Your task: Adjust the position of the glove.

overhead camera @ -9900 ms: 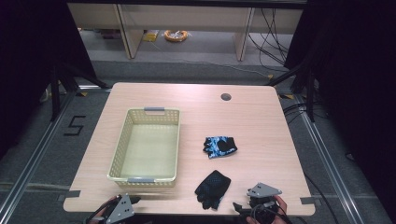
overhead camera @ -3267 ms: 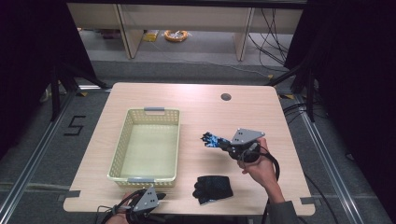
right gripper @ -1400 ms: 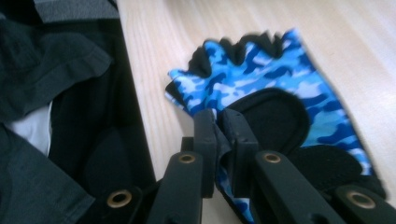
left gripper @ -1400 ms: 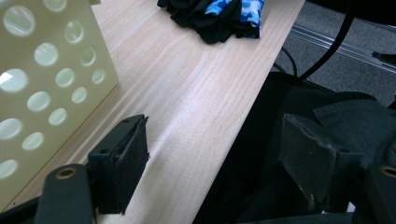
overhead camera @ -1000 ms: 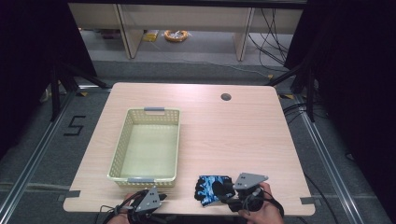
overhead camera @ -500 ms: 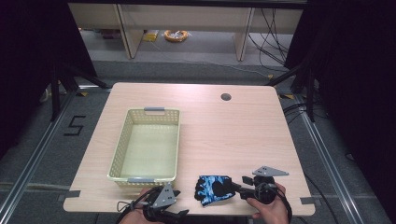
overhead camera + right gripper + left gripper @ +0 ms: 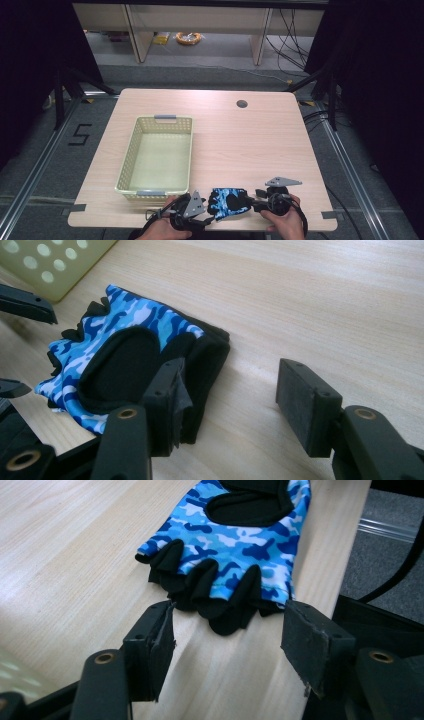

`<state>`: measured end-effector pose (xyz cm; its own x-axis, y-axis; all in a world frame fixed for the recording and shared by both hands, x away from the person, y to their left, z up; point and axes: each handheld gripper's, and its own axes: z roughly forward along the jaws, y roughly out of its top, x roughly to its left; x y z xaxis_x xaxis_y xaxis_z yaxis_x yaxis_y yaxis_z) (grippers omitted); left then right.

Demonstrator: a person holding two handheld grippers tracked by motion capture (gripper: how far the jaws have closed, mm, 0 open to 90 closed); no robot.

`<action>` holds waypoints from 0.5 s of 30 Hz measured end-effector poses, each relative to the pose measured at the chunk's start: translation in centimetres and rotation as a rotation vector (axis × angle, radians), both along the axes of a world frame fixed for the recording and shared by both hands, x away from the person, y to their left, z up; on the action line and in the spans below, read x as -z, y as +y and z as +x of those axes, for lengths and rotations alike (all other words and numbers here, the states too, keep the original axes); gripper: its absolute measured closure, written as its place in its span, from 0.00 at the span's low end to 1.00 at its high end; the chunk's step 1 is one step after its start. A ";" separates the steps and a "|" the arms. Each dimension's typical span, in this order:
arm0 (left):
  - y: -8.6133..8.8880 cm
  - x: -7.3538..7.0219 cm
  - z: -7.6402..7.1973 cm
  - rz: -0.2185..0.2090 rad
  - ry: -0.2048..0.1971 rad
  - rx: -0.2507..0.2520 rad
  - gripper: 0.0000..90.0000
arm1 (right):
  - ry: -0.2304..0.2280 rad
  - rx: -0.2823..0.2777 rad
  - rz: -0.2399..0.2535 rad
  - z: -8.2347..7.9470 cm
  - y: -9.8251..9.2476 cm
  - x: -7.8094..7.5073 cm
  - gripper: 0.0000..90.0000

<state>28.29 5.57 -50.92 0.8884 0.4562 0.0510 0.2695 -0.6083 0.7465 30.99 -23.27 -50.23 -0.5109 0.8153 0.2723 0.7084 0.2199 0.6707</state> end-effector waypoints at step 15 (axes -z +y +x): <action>-1.0 0.8 0.7 -0.001 0.039 0.069 0.53 | 0.003 -0.092 -0.003 0.4 0.9 0.3 0.57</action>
<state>29.00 4.55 -51.68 0.9190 0.3939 0.0148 0.2562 -0.6256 0.7368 31.35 -22.34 -50.50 -0.5828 0.7658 0.2720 0.6873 0.2858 0.6678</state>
